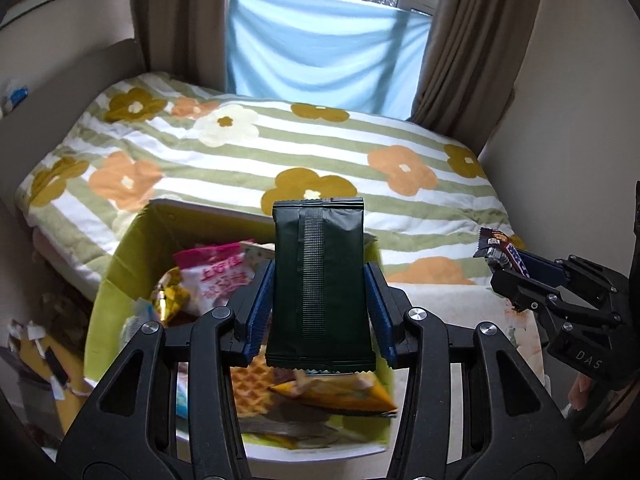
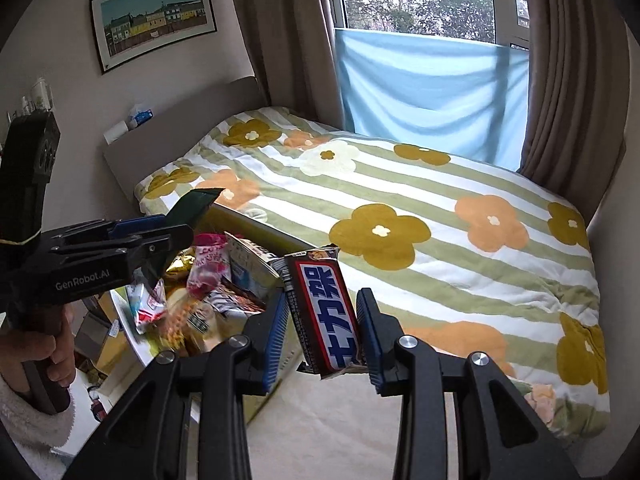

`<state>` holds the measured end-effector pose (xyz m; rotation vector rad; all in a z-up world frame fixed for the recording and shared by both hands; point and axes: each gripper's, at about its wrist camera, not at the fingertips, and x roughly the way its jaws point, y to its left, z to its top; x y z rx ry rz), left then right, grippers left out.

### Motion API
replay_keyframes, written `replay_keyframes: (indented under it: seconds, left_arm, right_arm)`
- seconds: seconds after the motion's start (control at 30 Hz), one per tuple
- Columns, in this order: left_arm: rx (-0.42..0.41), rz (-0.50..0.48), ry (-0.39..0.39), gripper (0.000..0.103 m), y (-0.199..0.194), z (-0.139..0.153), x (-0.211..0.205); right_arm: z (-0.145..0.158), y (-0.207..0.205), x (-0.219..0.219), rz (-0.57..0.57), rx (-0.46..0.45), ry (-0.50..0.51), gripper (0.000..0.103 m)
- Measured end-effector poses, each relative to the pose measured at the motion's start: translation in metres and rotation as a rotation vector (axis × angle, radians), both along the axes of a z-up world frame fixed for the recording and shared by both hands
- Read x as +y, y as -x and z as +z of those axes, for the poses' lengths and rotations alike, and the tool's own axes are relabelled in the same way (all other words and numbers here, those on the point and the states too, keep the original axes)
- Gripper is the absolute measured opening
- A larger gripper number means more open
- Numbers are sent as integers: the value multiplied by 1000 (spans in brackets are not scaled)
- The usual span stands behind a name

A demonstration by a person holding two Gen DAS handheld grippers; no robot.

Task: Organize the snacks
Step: 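Carry both bars over the yellow box and open both tools to drop them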

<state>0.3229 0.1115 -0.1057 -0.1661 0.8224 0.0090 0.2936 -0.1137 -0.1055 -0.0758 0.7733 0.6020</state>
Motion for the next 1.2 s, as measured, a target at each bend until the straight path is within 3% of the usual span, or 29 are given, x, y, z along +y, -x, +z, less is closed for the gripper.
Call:
replay_keyframes:
  seconds: [0.3, 0.53, 0.57, 0.63, 0.67, 0.7, 0.9, 1.2]
  left_arm:
    - [53, 17, -13, 41, 0, -23, 105]
    - [60, -61, -48, 42, -3, -27, 119]
    - [61, -74, -49, 47, -5, -26, 118]
    - [59, -79, -64, 73, -6, -25, 115]
    - [55, -74, -77, 99, -7, -24, 114]
    - [39, -65, -93, 103, -4, -22, 114]
    - [28, -41, -135, 103, 13, -18, 121]
    - [47, 12, -67, 103, 33, -23, 149]
  right_arm:
    - [-22, -2, 95, -17, 89, -23, 32]
    - [-30, 5, 133, -48, 138, -4, 32]
    - [-30, 6, 135, -53, 142, 2, 32]
    - [-29, 7, 138, -57, 147, 9, 32]
    - [-29, 8, 139, -57, 149, 12, 32]
    - [-29, 8, 140, -55, 149, 15, 32]
    - [-30, 3, 145, -50, 162, 16, 32]
    - [-38, -4, 167, -14, 204, 20, 33]
